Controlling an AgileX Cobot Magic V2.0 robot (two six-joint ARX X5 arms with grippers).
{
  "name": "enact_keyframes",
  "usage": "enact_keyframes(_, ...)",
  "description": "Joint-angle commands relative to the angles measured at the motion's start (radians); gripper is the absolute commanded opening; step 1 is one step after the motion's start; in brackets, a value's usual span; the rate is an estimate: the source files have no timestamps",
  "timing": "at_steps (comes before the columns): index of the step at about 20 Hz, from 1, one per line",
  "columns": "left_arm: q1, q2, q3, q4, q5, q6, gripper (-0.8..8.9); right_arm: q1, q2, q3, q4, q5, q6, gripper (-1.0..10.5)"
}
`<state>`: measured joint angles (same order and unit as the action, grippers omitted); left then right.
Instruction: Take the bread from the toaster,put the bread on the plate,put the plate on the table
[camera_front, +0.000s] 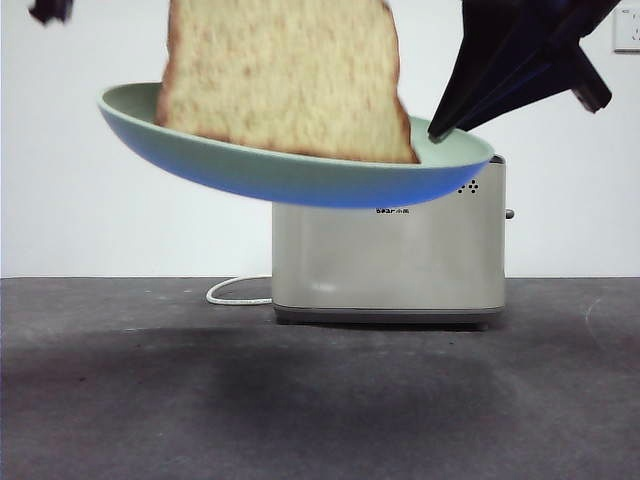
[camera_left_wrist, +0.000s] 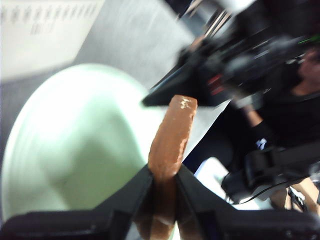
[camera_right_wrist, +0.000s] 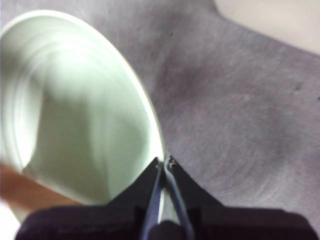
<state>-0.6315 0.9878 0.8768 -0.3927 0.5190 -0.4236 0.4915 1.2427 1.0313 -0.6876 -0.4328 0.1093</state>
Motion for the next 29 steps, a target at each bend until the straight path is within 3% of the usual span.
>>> enact_keyframes(1,-0.003,0.043,-0.003,-0.014,0.005,0.005,-0.03,0.008,-0.019,-0.004,0.004,-0.004,0.025,-0.1)
enact_keyframes(3,-0.003,0.083,-0.003,-0.024,-0.012,0.005,0.15,0.017,-0.026,-0.004,-0.002,-0.007,0.025,-0.1)
enact_keyframes(4,-0.003,0.099,-0.003,-0.034,-0.032,0.005,1.05,0.028,-0.026,-0.004,-0.003,-0.007,0.026,-0.1)
enact_keyframes(6,-0.003,0.118,-0.003,-0.056,-0.069,0.005,3.87,0.042,-0.026,-0.004,-0.003,-0.007,0.026,-0.1)
enact_keyframes(7,-0.003,0.119,-0.003,-0.066,-0.074,0.005,4.53,0.046,-0.026,-0.004,-0.003,-0.009,0.026,-0.1)
enact_keyframes(16,-0.003,0.116,0.067,-0.15,-0.044,0.01,4.35,0.053,-0.026,-0.004,-0.05,-0.01,0.021,-0.1)
enact_keyframes(21,-0.003,0.116,0.212,-0.34,-0.076,0.097,4.35,0.053,-0.026,-0.004,-0.05,-0.013,0.013,-0.1)
enact_keyframes(29,-0.003,0.113,0.435,-0.44,-0.094,0.166,4.29,0.047,-0.026,-0.004,-0.04,-0.002,0.014,-0.1)
